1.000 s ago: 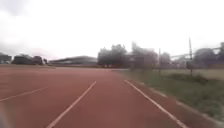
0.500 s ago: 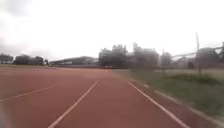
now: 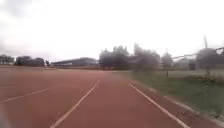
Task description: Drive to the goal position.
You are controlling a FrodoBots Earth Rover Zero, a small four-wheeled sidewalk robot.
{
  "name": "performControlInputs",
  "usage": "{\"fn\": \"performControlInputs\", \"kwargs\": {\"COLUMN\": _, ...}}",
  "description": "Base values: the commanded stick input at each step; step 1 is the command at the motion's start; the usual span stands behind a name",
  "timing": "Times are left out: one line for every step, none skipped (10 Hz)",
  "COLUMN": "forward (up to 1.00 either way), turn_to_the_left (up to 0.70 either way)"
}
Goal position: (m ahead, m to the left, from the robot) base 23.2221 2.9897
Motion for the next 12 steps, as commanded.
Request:
{"fn": "performControlInputs", "kwargs": {"forward": 0.7, "turn_to_the_left": -0.3}}
{"fn": "performControlInputs", "kwargs": {"forward": 0.7, "turn_to_the_left": -0.22}}
{"fn": "performControlInputs", "kwargs": {"forward": 0.7, "turn_to_the_left": -0.02}}
{"fn": "performControlInputs", "kwargs": {"forward": 0.7, "turn_to_the_left": 0.05}}
{"fn": "performControlInputs", "kwargs": {"forward": 0.7, "turn_to_the_left": 0.11}}
{"fn": "performControlInputs", "kwargs": {"forward": 0.7, "turn_to_the_left": 0.12}}
{"fn": "performControlInputs", "kwargs": {"forward": 0.7, "turn_to_the_left": 0.0}}
{"fn": "performControlInputs", "kwargs": {"forward": 0.7, "turn_to_the_left": 0.0}}
{"fn": "performControlInputs", "kwargs": {"forward": 0.7, "turn_to_the_left": 0.0}}
{"fn": "performControlInputs", "kwargs": {"forward": 0.7, "turn_to_the_left": 0.0}}
{"fn": "performControlInputs", "kwargs": {"forward": 0.7, "turn_to_the_left": 0.0}}
{"fn": "performControlInputs", "kwargs": {"forward": 0.7, "turn_to_the_left": 0.0}}
